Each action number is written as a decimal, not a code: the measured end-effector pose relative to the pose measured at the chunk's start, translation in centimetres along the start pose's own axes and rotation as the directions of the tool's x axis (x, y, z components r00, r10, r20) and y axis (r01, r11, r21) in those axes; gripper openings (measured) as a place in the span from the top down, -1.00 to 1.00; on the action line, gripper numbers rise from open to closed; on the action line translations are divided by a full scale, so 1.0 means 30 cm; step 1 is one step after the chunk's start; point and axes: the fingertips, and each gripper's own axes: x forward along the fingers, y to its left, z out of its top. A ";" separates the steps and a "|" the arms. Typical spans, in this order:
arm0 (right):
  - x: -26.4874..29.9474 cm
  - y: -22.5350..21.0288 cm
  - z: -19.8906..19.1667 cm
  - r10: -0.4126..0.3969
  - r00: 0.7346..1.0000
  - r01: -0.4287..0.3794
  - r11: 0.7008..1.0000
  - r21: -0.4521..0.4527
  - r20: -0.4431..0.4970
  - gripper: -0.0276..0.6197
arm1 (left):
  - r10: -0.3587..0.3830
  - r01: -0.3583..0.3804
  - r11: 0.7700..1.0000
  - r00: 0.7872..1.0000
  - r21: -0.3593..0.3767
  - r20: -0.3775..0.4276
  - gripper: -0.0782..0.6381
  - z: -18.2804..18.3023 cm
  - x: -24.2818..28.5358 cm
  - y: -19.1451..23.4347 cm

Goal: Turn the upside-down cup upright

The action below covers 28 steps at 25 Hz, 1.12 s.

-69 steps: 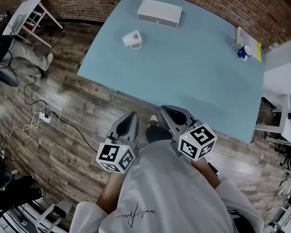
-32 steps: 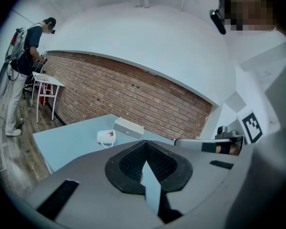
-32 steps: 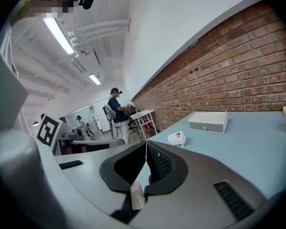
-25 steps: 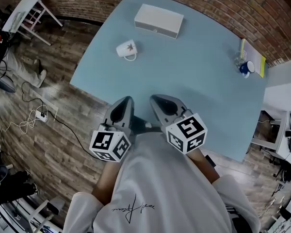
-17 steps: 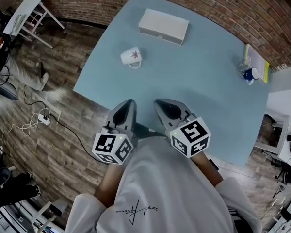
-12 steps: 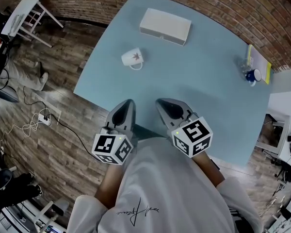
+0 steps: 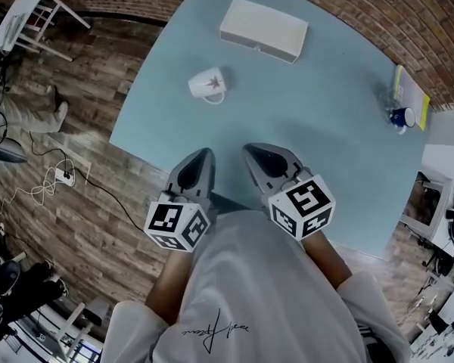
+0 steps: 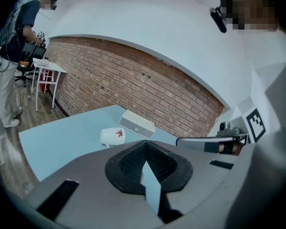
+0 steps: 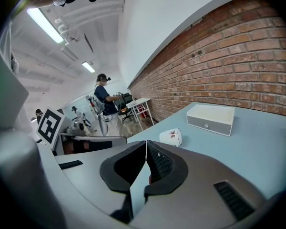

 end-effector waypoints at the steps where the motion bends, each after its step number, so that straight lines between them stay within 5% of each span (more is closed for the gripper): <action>1: 0.008 -0.005 0.002 -0.001 1.000 0.001 1.000 0.002 -0.002 0.85 | -0.001 0.001 1.000 1.000 -0.007 -0.008 0.76 -0.002 0.010 0.005; 28: 0.193 -0.084 -0.010 0.022 0.996 -0.019 0.999 0.032 -0.081 0.84 | 0.028 -0.030 0.999 0.995 -0.023 -0.093 0.76 0.010 0.141 0.170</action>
